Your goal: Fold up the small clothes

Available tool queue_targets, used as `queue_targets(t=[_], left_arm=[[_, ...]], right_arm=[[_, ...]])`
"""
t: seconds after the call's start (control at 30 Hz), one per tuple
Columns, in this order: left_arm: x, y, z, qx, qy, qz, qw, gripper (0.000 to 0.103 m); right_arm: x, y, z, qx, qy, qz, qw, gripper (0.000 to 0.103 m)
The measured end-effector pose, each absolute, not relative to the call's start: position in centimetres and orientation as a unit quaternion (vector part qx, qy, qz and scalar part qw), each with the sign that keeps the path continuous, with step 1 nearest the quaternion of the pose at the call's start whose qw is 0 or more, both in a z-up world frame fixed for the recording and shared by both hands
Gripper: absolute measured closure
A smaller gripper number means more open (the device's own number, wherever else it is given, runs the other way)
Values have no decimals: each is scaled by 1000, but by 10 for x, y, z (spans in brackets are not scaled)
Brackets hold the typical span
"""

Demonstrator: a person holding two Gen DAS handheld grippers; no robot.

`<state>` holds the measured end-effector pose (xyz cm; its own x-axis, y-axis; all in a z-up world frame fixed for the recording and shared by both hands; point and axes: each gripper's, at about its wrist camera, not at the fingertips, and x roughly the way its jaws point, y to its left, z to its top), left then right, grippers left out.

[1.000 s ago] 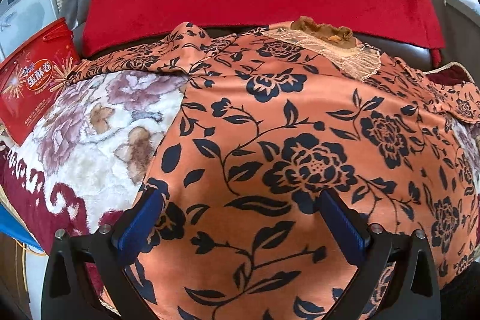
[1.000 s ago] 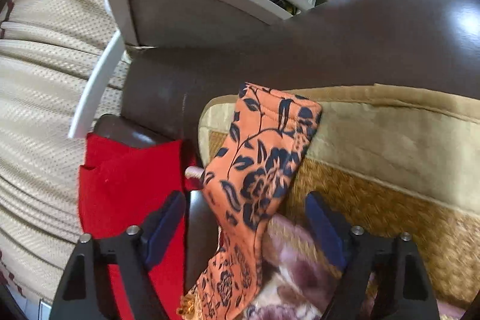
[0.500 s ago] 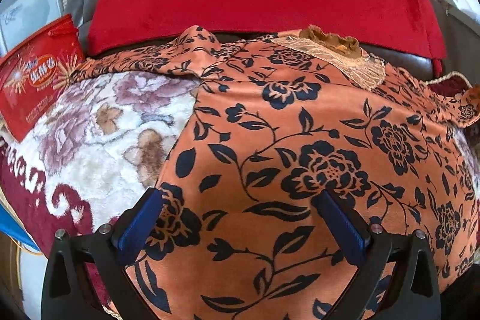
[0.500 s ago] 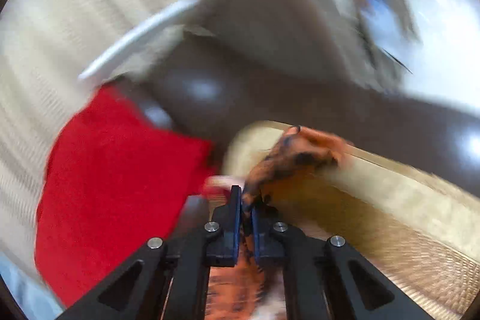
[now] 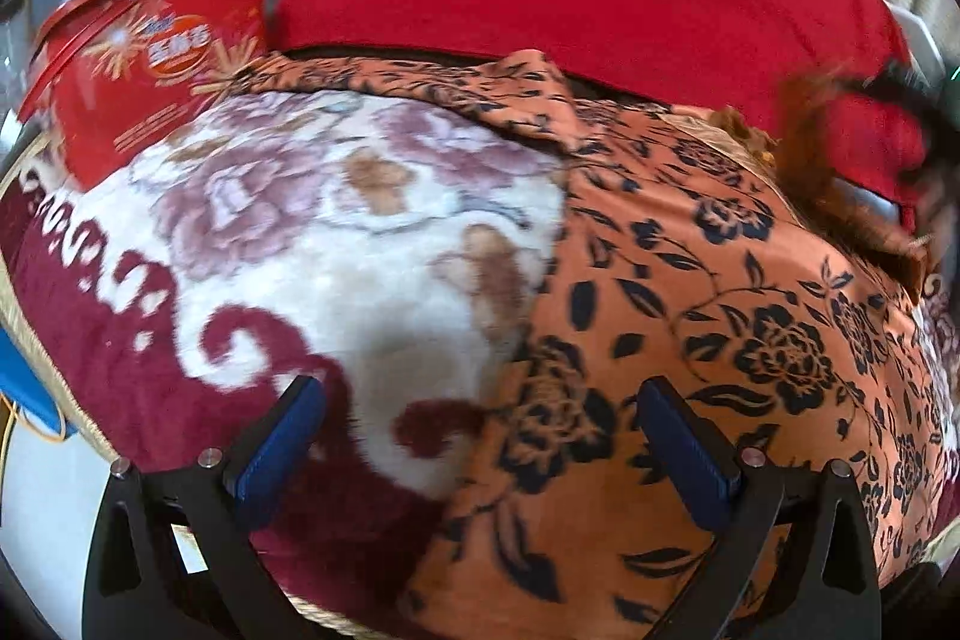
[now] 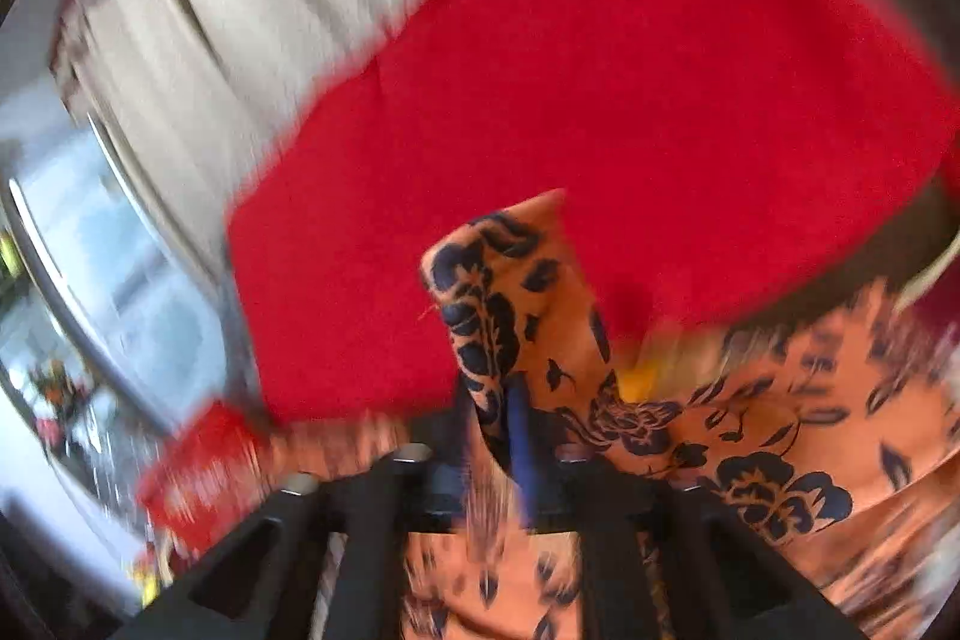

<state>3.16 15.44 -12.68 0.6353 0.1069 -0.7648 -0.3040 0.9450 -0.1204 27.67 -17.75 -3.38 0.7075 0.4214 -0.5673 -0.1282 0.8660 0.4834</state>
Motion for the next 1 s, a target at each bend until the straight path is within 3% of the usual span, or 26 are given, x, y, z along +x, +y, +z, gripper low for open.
queue_targets(t=[0.03,0.17,0.33,0.5,0.63,0.73,0.83,1.0], left_arm=[[30,158,-125,-121,411,115,896,0],[31,160,-116,-115,400,109,903,0],[69,139,-92,-153,402,24,902,0],[148,104,-59,-257,396,-114,874,0],[223,88,-77,-346,435,-152,818,0],[267,85,-105,-384,464,-134,787,8],[289,86,-134,-405,498,-96,761,25],[288,83,-141,-409,502,-87,757,27]], right_arm=[[284,-167,-59,206,383,152,888,7],[276,-183,-123,261,418,142,859,7],[211,-225,-112,284,375,149,870,7],[150,-238,-109,299,348,188,869,7],[129,-237,-118,274,321,204,883,7],[121,-240,-130,272,310,208,887,8],[121,-239,-132,262,301,219,890,8],[121,-241,-135,269,290,233,888,8]])
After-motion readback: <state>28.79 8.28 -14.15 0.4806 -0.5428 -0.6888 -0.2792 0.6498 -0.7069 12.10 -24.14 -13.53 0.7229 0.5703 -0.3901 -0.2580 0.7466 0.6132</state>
